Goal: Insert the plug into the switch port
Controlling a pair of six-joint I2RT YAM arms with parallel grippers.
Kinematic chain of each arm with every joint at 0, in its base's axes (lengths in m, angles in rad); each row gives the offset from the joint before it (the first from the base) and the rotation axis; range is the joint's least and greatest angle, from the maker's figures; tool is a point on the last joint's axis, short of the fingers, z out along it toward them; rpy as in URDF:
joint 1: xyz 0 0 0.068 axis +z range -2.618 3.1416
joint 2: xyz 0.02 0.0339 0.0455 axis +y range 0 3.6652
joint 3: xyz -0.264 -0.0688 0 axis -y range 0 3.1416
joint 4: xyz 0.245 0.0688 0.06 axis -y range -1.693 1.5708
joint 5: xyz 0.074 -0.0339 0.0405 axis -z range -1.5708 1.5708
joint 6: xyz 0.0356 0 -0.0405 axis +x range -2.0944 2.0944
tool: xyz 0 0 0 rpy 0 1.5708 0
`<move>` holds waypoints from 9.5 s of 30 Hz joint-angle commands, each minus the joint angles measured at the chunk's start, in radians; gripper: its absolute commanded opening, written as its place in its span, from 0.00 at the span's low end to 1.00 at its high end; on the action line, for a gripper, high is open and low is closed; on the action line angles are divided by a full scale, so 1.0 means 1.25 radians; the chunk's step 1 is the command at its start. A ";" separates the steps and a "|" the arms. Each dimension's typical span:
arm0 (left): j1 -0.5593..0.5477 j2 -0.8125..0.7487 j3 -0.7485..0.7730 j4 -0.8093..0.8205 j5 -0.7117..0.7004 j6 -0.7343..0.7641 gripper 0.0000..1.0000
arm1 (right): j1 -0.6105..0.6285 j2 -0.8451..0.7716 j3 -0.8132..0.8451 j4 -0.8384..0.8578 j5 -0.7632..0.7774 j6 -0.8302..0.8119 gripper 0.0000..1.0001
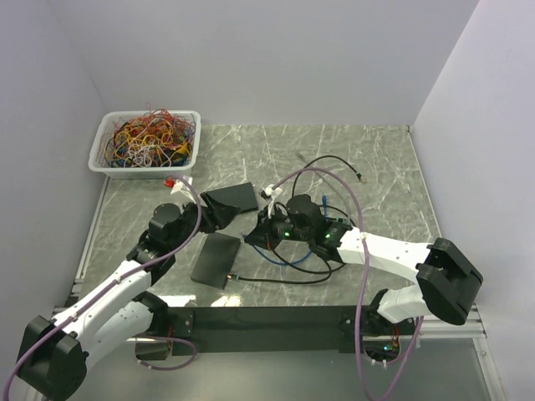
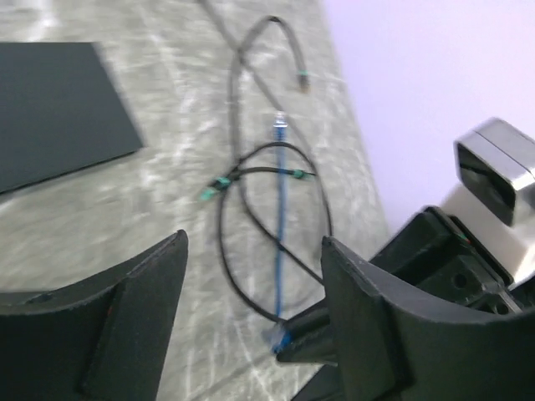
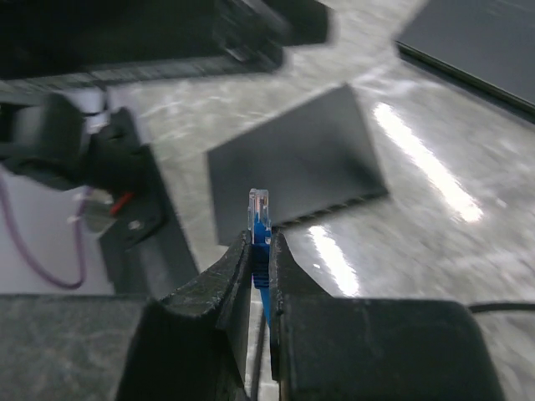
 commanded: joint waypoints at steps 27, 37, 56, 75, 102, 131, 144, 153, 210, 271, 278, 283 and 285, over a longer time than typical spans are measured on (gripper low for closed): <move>-0.069 -0.006 -0.042 0.111 0.042 -0.014 0.45 | -0.055 -0.029 -0.002 0.194 -0.067 0.087 0.00; -0.074 -0.006 -0.045 0.117 0.019 -0.016 0.41 | -0.055 0.003 -0.012 0.242 -0.151 0.115 0.00; -0.078 -0.009 0.053 -0.140 -0.165 -0.083 0.01 | -0.061 -0.003 0.014 0.182 -0.089 0.083 0.71; -0.078 0.016 0.122 -0.251 -0.177 -0.146 0.01 | -0.056 0.085 0.032 0.223 -0.128 0.109 0.59; -0.078 -0.017 0.094 -0.207 -0.159 -0.161 0.00 | -0.042 0.184 0.068 0.293 -0.202 0.150 0.34; -0.078 -0.157 -0.051 -0.023 -0.183 -0.130 0.52 | -0.147 0.399 0.019 0.954 -0.566 0.607 0.00; -0.078 -0.086 -0.059 0.027 -0.152 -0.136 0.33 | -0.147 0.416 0.023 0.999 -0.559 0.644 0.00; -0.079 -0.085 -0.059 0.030 -0.144 -0.135 0.10 | -0.149 0.420 0.037 0.983 -0.540 0.642 0.00; 0.098 -0.130 -0.004 -0.310 -0.179 -0.082 0.02 | 0.210 0.413 0.382 -0.249 0.370 -0.200 0.49; -0.010 -0.200 -0.121 0.138 -0.062 -0.106 0.23 | -0.110 0.284 0.043 0.796 -0.468 0.536 0.00; -0.016 -0.212 -0.091 0.060 -0.090 -0.106 0.01 | -0.132 0.248 0.015 0.771 -0.451 0.524 0.04; -0.018 -0.160 -0.008 -0.148 -0.212 -0.137 0.01 | -0.138 0.150 0.023 0.555 -0.377 0.361 0.88; -0.016 -0.124 0.007 -0.198 -0.223 -0.149 0.01 | -0.137 0.120 0.035 0.434 -0.341 0.278 0.90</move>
